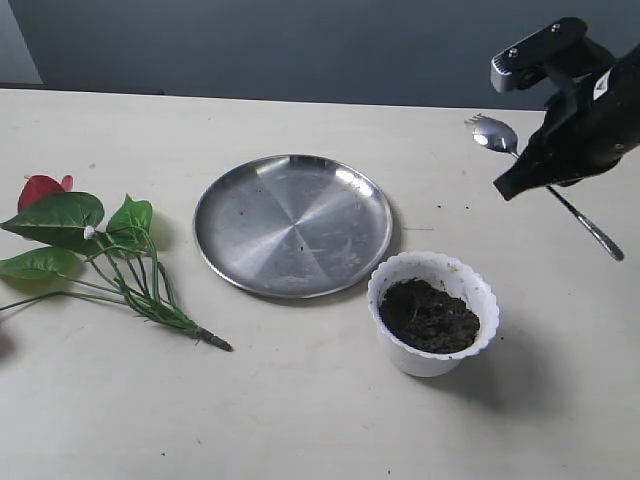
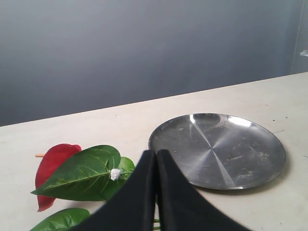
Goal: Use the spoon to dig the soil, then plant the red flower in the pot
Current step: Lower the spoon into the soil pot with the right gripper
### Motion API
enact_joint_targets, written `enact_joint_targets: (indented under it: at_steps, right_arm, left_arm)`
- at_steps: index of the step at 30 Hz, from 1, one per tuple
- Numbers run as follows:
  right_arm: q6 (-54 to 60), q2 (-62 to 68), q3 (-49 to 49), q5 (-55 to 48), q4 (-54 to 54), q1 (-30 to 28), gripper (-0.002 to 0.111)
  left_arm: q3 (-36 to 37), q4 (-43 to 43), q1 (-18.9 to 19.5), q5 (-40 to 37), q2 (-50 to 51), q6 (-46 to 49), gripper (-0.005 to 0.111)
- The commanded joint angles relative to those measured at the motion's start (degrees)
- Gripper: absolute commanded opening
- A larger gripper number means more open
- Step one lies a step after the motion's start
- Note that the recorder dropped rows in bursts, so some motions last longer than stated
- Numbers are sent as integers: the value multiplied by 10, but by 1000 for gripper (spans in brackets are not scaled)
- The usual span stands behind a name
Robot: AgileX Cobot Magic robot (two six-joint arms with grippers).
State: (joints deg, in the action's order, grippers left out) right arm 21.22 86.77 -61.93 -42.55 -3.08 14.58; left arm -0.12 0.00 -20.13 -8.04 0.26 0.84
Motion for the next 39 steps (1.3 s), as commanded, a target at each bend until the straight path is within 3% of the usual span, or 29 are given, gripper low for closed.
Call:
enact_joint_targets:
  at_steps: [1,4,12,27,39]
  right_arm:
    - [79,-57,0,-163,41,52,-1]
    - [72,-65,0,-274,66,96,-1]
    - [41,-68,5,-274,62,179,-1]
    - [32,100,5,-274,-5,187,-1]
    - [-29,45,5,-274,-47,187,-1]
  left_arm:
    - [1,0,-4,7,-3,-2,1]
    - [1,0,-4,7,-3,-2,1]
    - [1,0,-4,7,-3,-2,1]
    - [1,0,-4,7,-3,-2,1]
    - [1,0,-4,7,-3,-2,1]
